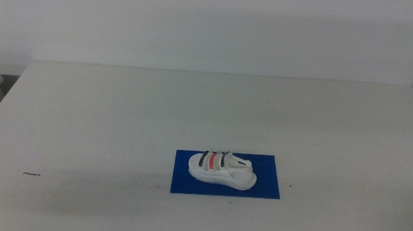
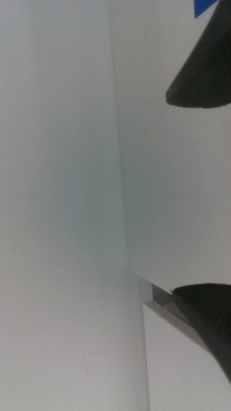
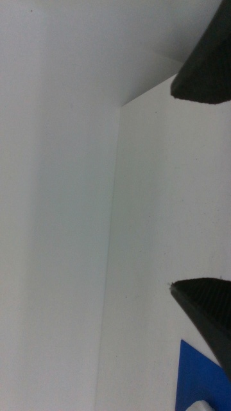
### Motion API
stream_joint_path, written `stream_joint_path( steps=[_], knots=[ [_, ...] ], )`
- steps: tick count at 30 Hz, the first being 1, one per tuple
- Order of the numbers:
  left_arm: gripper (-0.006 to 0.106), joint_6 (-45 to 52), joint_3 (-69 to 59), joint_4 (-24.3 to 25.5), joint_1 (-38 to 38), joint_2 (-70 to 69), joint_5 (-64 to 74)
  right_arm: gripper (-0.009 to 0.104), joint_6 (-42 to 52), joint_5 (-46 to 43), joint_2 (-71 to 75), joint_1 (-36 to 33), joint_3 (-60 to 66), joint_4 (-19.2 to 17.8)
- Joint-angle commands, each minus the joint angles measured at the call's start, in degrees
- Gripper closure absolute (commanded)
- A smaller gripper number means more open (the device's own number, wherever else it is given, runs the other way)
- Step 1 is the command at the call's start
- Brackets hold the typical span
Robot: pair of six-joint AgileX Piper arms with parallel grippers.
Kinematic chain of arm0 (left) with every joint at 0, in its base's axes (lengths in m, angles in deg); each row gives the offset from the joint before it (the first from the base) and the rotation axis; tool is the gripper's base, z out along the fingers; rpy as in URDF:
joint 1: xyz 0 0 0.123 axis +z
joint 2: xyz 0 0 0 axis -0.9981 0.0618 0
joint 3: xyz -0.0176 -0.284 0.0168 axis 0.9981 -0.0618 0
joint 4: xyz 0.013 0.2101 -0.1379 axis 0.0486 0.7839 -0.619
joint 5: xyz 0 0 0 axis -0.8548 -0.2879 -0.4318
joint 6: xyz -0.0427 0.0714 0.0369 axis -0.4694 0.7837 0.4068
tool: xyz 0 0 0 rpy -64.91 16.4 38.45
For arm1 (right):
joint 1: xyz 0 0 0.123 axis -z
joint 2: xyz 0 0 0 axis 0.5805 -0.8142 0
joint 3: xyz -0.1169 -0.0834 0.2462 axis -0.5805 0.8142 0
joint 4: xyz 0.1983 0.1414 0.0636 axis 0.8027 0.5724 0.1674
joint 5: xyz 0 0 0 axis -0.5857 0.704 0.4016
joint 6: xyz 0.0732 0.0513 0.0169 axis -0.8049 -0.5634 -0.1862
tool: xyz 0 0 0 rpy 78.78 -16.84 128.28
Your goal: Use one arm to grab the shoe from the table and place it on the mat.
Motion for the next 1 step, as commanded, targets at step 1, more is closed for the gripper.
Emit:
stream_joint_path(
  steps=[1],
  knots=[
    [0.007, -0.1, 0.0, -0.2, 0.0, 0.3, -0.7, 0.005, -0.1, 0.1, 0.2, 0.3, 0.2, -0.4]
  ],
)
